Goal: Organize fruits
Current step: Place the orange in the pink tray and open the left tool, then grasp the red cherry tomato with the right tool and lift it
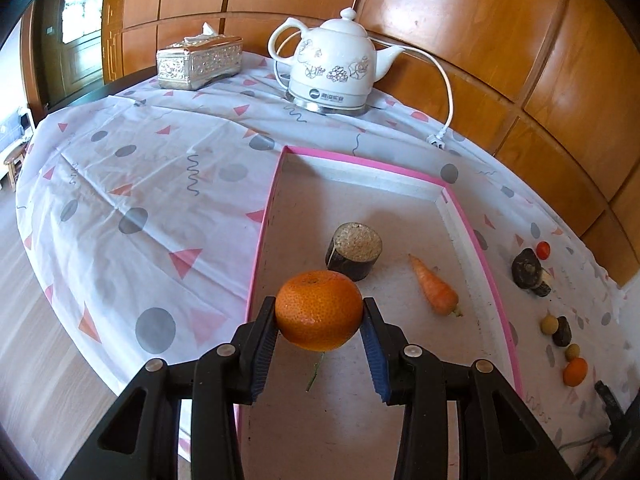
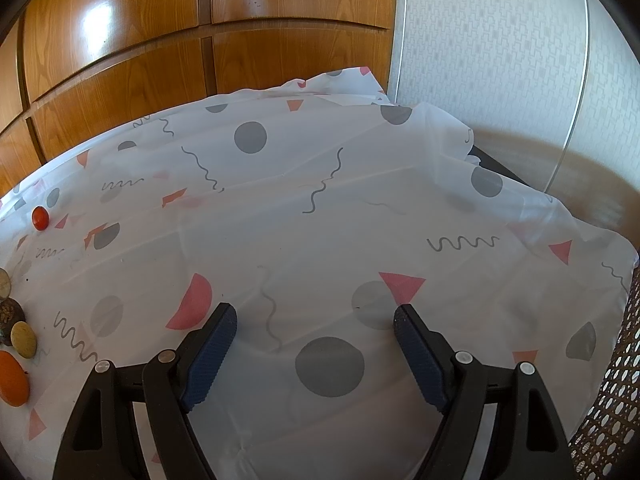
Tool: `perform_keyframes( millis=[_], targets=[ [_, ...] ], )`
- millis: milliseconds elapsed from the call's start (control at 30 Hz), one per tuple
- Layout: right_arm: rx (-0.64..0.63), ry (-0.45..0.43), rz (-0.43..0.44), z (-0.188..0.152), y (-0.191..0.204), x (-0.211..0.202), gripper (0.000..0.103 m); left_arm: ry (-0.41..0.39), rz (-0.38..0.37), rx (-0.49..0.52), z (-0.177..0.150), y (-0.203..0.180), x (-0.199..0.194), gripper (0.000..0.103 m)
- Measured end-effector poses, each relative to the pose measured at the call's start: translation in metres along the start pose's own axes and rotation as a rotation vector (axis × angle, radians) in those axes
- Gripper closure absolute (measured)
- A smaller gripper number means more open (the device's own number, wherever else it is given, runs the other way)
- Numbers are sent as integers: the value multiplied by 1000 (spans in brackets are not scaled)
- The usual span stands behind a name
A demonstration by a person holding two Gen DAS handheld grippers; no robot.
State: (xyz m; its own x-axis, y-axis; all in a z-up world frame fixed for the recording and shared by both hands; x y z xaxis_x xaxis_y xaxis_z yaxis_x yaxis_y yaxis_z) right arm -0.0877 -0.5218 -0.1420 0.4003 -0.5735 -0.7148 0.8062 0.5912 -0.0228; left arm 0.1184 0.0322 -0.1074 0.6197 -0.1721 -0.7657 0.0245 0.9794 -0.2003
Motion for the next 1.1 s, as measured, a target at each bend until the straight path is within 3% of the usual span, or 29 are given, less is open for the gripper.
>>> perform_keyframes(
  millis=[200,333,467,733,933,1033,1100],
  targets=[
    [1,0,1,0,0,0,21,-6,15,-1,-2,-1,-1,59],
    [2,-1,3,0,0,0,21,-28,18,-1,0,-3,-8,46],
    [7,1,11,-1,0,0,21,-34,21,-7,0,-3,-11,41],
    [6,19,23,-2,2,1,16,-75,19,-30,3,3,-26,13],
    [1,37,11,-1,3,1,16,-98,30,-43,8,9,-33,9],
    [16,100,21,3,5,3,17,-99,41,-47,8,13,-34,9],
    [33,128,80,11,15,2,28,-95,46,-55,7,17,-33,9]
  ],
)
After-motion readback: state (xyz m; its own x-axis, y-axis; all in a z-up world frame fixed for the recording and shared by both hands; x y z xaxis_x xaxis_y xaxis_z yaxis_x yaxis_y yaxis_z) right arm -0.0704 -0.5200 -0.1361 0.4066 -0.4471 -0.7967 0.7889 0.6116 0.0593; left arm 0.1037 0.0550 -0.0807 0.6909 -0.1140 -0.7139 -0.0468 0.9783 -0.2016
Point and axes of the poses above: each gripper's, at about its wrist camera, not at the fingertips, and x roughly the way its jaws point, y to its left, z to its top, the point moved 7 cm from there along x, roughly the way its jaws point, and after that the axes turned 1 degree about x, right-handed, at the moved point
